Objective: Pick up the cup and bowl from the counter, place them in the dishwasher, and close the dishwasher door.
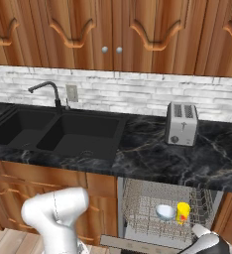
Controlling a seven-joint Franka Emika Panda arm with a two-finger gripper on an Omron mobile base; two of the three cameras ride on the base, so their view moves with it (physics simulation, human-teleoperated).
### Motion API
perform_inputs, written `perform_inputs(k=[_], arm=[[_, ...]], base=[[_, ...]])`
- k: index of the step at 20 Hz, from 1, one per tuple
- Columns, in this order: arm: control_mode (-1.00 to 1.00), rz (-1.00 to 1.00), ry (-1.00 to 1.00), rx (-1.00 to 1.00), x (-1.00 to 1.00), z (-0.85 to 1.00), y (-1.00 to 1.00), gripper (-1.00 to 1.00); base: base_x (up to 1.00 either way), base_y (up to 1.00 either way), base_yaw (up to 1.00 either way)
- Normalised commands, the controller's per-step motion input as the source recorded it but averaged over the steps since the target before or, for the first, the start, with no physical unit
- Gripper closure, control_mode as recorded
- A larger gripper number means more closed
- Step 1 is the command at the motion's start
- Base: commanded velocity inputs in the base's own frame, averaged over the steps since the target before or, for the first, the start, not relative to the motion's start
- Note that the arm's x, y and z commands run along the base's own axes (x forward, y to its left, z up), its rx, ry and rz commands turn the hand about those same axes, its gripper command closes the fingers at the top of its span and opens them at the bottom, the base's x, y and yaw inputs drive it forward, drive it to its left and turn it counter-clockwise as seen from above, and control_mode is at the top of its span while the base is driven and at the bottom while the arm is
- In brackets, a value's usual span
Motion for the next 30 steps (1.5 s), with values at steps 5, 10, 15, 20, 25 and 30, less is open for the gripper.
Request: perform_inputs(k=[5, 10, 15, 20, 25, 30], arm=[[-1.00, 0.00, -0.18, 0.00, -0.84, 0.05, 0.00, -1.00], [-1.00, 0.00, -0.16, 0.00, -0.79, 0.01, 0.02, -1.00], [-1.00, 0.02, -0.18, 0.00, -0.68, -0.43, 0.28, -1.00], [-1.00, 0.00, -0.19, -0.03, -0.55, -0.49, 0.37, -1.00], [-1.00, 0.00, -0.17, -0.02, -0.35, -0.55, 0.37, -1.00], [-1.00, 0.00, -0.19, 0.00, -0.22, -0.41, 0.23, -1.00]], base=[[0.00, 0.00, 0.00], [0.00, 0.00, 0.00], [0.00, 0.00, 0.00], [0.00, 0.00, 0.00], [0.00, 0.00, 0.00], [0.00, 0.00, 0.00]])
